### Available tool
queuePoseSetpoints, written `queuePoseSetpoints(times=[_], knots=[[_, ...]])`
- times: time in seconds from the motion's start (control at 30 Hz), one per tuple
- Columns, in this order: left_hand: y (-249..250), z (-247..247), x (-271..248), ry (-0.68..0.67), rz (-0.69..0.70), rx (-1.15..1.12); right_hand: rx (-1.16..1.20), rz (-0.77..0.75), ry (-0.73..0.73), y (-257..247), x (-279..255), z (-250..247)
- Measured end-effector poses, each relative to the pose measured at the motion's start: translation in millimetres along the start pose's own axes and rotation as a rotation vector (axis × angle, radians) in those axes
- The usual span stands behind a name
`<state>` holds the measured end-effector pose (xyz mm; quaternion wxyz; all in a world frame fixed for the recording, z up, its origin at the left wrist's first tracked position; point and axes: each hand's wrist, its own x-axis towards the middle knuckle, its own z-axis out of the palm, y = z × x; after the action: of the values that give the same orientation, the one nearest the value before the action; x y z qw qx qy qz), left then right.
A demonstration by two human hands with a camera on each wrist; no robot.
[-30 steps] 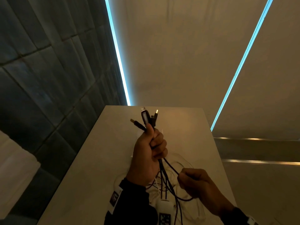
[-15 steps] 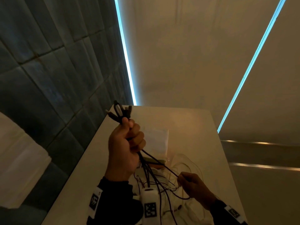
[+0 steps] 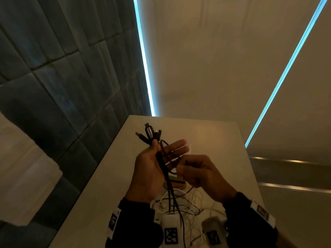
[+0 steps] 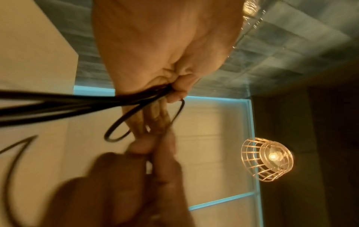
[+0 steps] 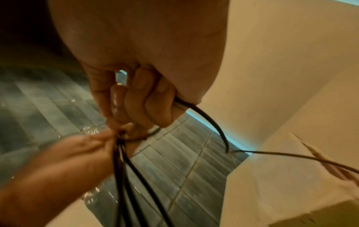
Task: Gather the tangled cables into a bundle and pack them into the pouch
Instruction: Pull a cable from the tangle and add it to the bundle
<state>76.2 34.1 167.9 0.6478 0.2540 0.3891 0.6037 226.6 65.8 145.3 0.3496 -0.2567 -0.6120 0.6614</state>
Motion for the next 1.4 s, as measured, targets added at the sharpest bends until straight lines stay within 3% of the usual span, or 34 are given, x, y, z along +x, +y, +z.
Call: queuePoseSetpoints(times=[0.13,0.33,0.7,0.9,0.97,1.07,1.13,1.23,1.3,1.4], knots=[[13.9,-6.9,-0.3,-0.044,0.162,-0.228,0.028,0.059,-0.028,25.8,-8.7,3.3],[12.6,-3.5,-3.7,-0.091,0.24,-0.127,0.025,0.046,-0.059,38.9,-10.5,0.5],[14.7,-16.4,-2.0,0.051,0.34,0.056,-0.213,0.122,-0.002,95.9,15.7,-7.1],[42.5,-34.1,-12.3,0.127,0.402,0.04,-0.52,0.28,0.108,162.2,14.5,-42.4],[44.5,-37.0,-13.7,0.173,0.37,0.103,-0.497,0.295,0.229,149.2,19.4,-44.0],[33.0,-35.4,-7.9,0.262,0.302,0.23,-0.149,0.169,0.3,90.9,38.5,-35.7],[24.6,-31.5,-2.4,0.301,0.252,0.266,0.019,0.04,0.21,42.8,47.1,-24.8],[18.8,-22.6,1.6,0.272,0.182,0.199,0.082,-0.122,-0.018,-5.5,43.0,-3.7],[19.9,-17.1,0.5,0.201,0.169,0.114,0.062,-0.131,-0.125,-17.5,36.3,6.0],[27.9,-13.6,-4.3,0.065,0.211,-0.107,0.009,-0.071,-0.155,-7.9,31.7,4.4]])
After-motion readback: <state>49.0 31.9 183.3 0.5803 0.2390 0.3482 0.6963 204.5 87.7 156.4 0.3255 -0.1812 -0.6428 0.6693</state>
